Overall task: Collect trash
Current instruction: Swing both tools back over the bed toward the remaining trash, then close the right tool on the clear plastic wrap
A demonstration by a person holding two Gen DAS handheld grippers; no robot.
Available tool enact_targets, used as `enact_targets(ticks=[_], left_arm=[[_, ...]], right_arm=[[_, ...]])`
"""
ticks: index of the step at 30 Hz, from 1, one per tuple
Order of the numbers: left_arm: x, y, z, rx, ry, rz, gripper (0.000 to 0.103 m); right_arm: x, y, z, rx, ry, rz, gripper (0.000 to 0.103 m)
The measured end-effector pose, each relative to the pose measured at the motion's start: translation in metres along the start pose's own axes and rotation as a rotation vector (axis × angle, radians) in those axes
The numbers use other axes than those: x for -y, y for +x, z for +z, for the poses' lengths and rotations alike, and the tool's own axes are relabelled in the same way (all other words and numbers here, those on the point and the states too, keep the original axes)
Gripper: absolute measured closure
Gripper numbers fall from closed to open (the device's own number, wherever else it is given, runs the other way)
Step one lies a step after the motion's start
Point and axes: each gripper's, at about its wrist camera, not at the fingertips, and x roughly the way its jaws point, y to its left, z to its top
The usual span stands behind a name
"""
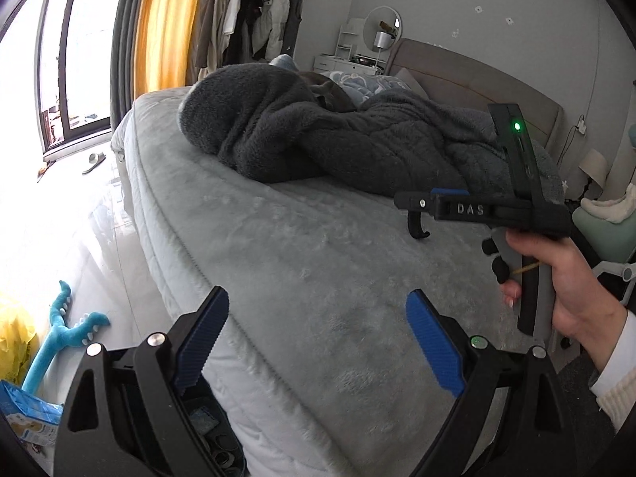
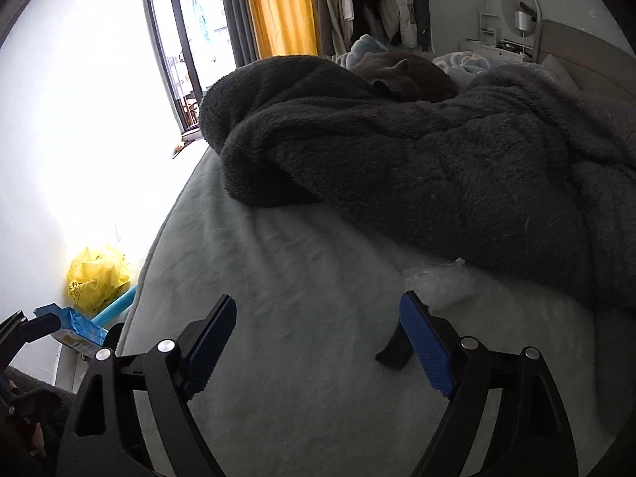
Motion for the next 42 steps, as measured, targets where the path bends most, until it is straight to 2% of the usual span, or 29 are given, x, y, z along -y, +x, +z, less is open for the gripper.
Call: enact_targets(ticks=[8,14,18,25,29,31,37,42], left_arm=[[0.018,0.035,0.005,-0.040,0.038,-0.008,0.014],[0.030,0.063,0.013,-0.062,0.045,-0.041,0.019],[0.041,0.082,0.020,-0.078,0.058,-0.076,0.020],[0.067,0.117,0.036,-0.091,0.085,-0.141,0.023],[0.081,0.133,0.040,-0.105,0.103,-0.166,0.028],[0.089,0.143,0.042,-0.114,0.117,-0.176,0.029],[0.105,0.163,0.049,-0.136,0.134,-0.196,0.032],[0.116,0.177,0.054,-0.151,0.143,-0.196,0.037]], right_arm=[[0.058,0.021,0.012,-0.028,0.039,-0.001,0.017],[0.086,0.031,0.013,-0.041,0.069,0.004,0.017],[0.102,0.038,0.014,-0.055,0.110,0.064,0.017],[0.117,0.056,0.011,-0.094,0.144,0.114,0.017],[0.124,0.062,0.011,-0.099,0.185,0.173,0.017],[0.126,0.064,0.012,-0.106,0.190,0.169,0.026],[0.129,0.073,0.006,-0.153,0.190,0.157,0.038],[0.140,0.067,0.006,-0.123,0.237,0.182,0.041]])
